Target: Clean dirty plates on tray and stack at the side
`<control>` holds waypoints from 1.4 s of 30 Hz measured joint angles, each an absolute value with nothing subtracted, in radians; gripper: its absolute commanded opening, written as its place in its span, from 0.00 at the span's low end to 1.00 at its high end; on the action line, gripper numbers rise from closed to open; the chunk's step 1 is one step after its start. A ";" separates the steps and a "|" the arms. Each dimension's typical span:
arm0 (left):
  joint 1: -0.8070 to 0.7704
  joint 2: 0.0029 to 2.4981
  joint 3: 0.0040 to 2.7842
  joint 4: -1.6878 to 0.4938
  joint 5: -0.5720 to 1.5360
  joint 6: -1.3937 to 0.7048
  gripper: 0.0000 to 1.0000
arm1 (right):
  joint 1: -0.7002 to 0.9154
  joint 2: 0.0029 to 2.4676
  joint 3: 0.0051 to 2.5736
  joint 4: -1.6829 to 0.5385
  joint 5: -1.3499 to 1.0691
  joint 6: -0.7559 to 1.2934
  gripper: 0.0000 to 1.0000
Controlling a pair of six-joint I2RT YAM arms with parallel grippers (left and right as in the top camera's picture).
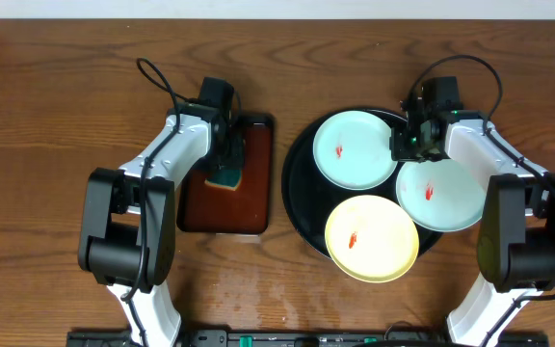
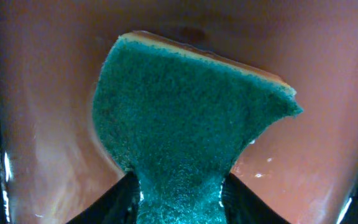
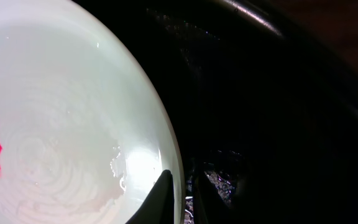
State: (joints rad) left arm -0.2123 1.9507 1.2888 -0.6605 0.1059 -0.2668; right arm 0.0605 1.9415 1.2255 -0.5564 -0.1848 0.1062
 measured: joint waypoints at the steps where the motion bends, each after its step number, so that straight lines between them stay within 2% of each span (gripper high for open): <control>1: -0.212 1.951 1.289 -0.661 0.105 -0.265 0.37 | 0.060 1.942 1.225 -0.557 -0.185 0.106 0.09; 5: -0.212 1.951 1.287 -0.661 0.105 -0.268 0.24 | 0.060 1.942 1.223 -0.557 -0.185 0.106 0.09; 8: -0.212 1.951 1.285 -0.661 0.105 -0.268 0.08 | 0.060 1.942 1.222 -0.556 -0.185 0.106 0.09; 18: -0.212 1.925 1.279 -0.670 0.105 -0.263 0.07 | 0.060 1.942 1.222 -0.556 -0.185 0.106 0.11; 32: -0.212 1.617 1.258 -0.683 0.104 -0.263 0.07 | 0.060 1.942 1.222 -0.556 -0.184 0.107 0.22; 42: -0.255 1.461 1.258 -0.653 -0.004 -0.263 0.07 | 0.060 1.942 1.222 -0.556 -0.185 0.106 0.22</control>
State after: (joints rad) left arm -0.2554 1.4612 1.2583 -0.6529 -0.0040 -0.2630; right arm 0.0605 1.9415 1.2217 -0.5560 -0.1848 0.1062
